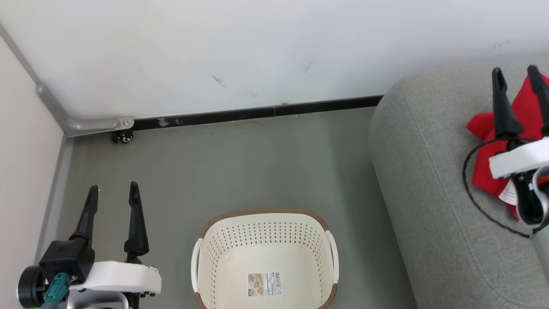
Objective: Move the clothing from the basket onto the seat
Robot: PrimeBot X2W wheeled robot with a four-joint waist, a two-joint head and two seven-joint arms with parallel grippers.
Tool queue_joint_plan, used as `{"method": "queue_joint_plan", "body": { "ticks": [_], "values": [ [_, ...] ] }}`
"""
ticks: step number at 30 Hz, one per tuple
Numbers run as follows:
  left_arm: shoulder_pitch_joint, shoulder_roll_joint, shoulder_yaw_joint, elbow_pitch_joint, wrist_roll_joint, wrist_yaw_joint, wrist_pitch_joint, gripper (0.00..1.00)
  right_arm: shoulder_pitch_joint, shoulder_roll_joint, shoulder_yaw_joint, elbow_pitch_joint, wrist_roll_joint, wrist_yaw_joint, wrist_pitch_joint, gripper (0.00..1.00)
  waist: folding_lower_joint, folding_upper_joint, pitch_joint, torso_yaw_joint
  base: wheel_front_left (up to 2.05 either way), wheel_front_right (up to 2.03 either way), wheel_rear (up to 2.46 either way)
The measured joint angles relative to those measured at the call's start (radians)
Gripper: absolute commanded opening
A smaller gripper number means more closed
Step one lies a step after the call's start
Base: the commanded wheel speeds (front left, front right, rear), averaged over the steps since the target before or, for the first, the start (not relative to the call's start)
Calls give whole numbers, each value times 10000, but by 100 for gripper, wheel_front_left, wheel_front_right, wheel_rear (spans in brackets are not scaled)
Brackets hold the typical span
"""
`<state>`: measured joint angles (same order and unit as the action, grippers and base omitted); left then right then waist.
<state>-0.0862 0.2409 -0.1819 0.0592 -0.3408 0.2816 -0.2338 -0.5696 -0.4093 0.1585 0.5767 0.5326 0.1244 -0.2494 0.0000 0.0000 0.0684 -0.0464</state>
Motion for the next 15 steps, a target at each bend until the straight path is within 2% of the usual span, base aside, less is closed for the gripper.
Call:
{"method": "queue_joint_plan", "body": {
  "ticks": [10, 15],
  "values": [
    [320, -221, -171, 414, -86, 2, 0, 100, 1685, 1290, 35, -412, -174, 0, 0, 100, 0, 0, -652, 379, 0, 0, 0],
    [486, -236, -276, 640, -88, -2, 4, 100, 2298, 1707, 42, -667, -477, 0, 0, 100, 0, 0, -939, 495, 0, 0, 0]
  ]
}}
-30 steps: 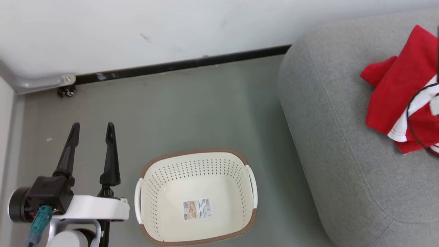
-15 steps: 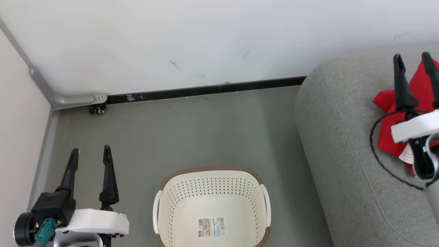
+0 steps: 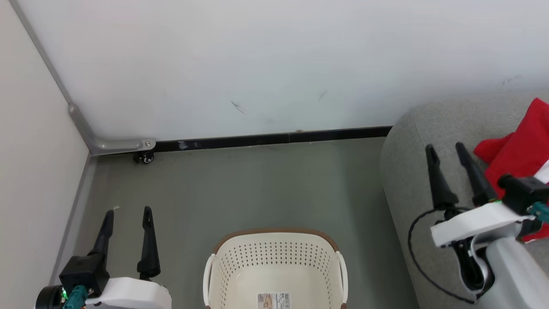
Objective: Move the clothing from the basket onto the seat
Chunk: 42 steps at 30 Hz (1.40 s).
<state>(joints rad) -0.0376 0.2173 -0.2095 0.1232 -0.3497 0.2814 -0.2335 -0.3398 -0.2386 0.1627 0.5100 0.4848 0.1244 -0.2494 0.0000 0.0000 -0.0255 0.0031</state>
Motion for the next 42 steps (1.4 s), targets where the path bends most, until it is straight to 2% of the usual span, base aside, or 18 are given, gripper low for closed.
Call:
{"method": "queue_joint_plan", "body": {
  "ticks": [11, 23, 33, 42],
  "values": [
    [166, -15, -357, 297, 6, -127, 42, 100, 1357, 531, 77, -426, -905, 0, 161, 100, 0, 0, -430, 95, 0, 0, 0],
    [185, -31, -518, 453, 42, -190, 44, 100, 2447, 1398, -433, -894, -1626, 0, 391, 100, 1, 0, -464, 82, 0, 0, 0],
    [188, -50, -533, 656, 88, -190, 132, 100, 2980, 1684, -968, -1400, -2495, 0, 602, 100, 0, 0, -394, 52, 0, 0, 0],
    [188, -81, -533, 800, 75, -186, 165, 100, 3180, 1776, -1231, -1808, -2800, 0, 734, 100, 1, 0, -372, 83, 0, 0, 0]
  ]
}}
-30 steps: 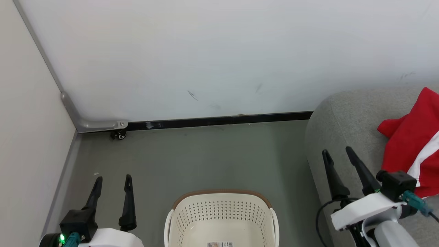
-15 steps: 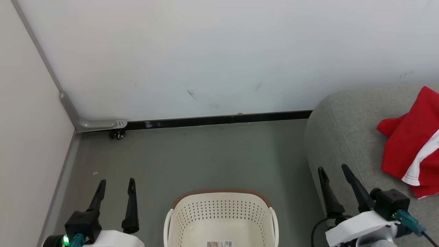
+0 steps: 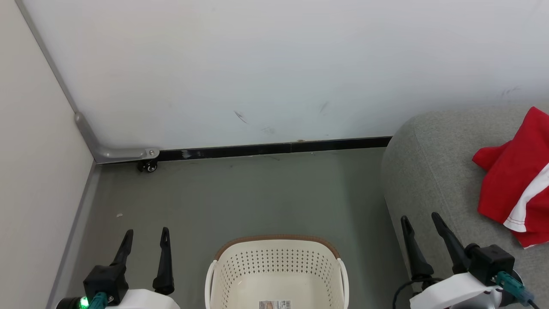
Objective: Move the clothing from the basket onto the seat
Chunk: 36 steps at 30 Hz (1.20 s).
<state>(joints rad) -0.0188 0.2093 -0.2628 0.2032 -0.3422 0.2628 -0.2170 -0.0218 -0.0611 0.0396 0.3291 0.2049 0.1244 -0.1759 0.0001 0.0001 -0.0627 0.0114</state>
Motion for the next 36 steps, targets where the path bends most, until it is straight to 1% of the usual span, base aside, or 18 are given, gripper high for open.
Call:
{"method": "queue_joint_plan", "body": {
  "ticks": [5, 22, 36],
  "values": [
    [-1, 2, -6, 15, 15, 12, 12, 100, 224, 54, -79, -207, -209, 0, 94, 100, -1, 0, -1, 41, 0, 0, 0],
    [-1, 25, -92, 81, 19, 12, 23, 100, 616, 134, -228, -899, -372, 0, 447, 100, 0, 0, 6, 101, 0, 0, 0],
    [-5, 54, -157, 184, 115, 58, 142, 100, 845, 148, -251, -1294, -178, 0, 617, 100, -1, -1, 37, 162, 0, 0, 0]
  ]
}}
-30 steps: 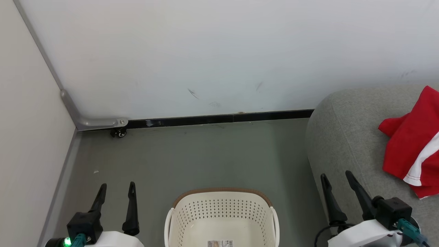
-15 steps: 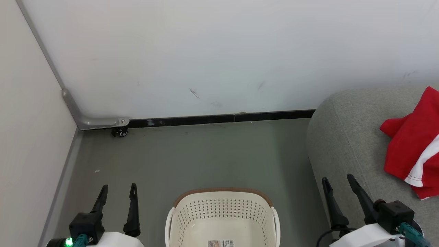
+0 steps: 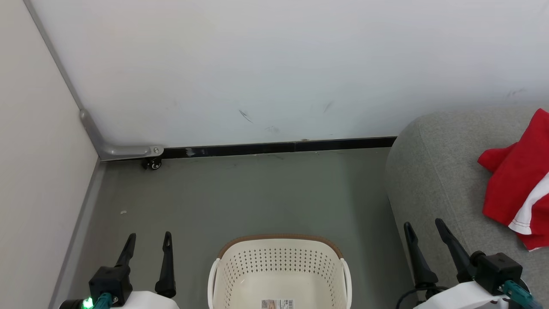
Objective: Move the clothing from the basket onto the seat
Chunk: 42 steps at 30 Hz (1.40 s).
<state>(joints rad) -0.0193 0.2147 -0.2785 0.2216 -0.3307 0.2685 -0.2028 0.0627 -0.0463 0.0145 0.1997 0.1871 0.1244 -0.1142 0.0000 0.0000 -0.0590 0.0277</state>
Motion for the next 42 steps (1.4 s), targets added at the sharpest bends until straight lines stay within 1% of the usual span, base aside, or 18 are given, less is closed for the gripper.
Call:
{"method": "queue_joint_plan", "body": {
  "ticks": [4, 5, 11, 15, 24, 30, 34, 42],
  "values": [
    [-2, 10, 0, 12, 2, 38, 0, 100, 7, 2, -2, -54, 10, 0, 38, 100, 0, 0, 10, 14, 0, 0, 0],
    [2, 0, -4, 50, -2, 36, 0, 0, 13, 4, -2, -19, 6, -4, 58, 0, 1, 0, 12, 17, 0, 0, 0],
    [393, -276, -104, 527, -102, 19, 23, 0, 397, 86, -2, 512, 29, -13, 59, 0, 0, 0, 14, 18, 0, 0, 0],
    [391, -307, 46, 525, -422, -134, 159, 0, 376, 86, -33, 535, 393, -13, 61, 0, 0, 0, 23, 16, 0, 0, 0],
    [383, -412, 422, 552, -1793, -418, 477, 0, 304, 88, -242, 625, 1781, -13, 301, 0, 2, 0, 66, -3, 0, 0, 0],
    [374, -543, 648, 541, -2591, -646, 662, 0, 136, 90, -288, 633, 2888, -13, 458, 0, 12, 0, 107, -31, 0, 0, 0],
    [367, -600, 805, 525, -3055, -805, 815, 0, 131, 90, -359, 631, 3419, -13, 579, 0, 40, 0, 127, -50, 0, 0, 0],
    [352, -688, 1106, 495, -4080, -1126, 1070, 0, 35, 90, -454, 623, 4506, -13, 719, 0, 116, 0, 122, -81, 0, 0, 0]
  ]
}}
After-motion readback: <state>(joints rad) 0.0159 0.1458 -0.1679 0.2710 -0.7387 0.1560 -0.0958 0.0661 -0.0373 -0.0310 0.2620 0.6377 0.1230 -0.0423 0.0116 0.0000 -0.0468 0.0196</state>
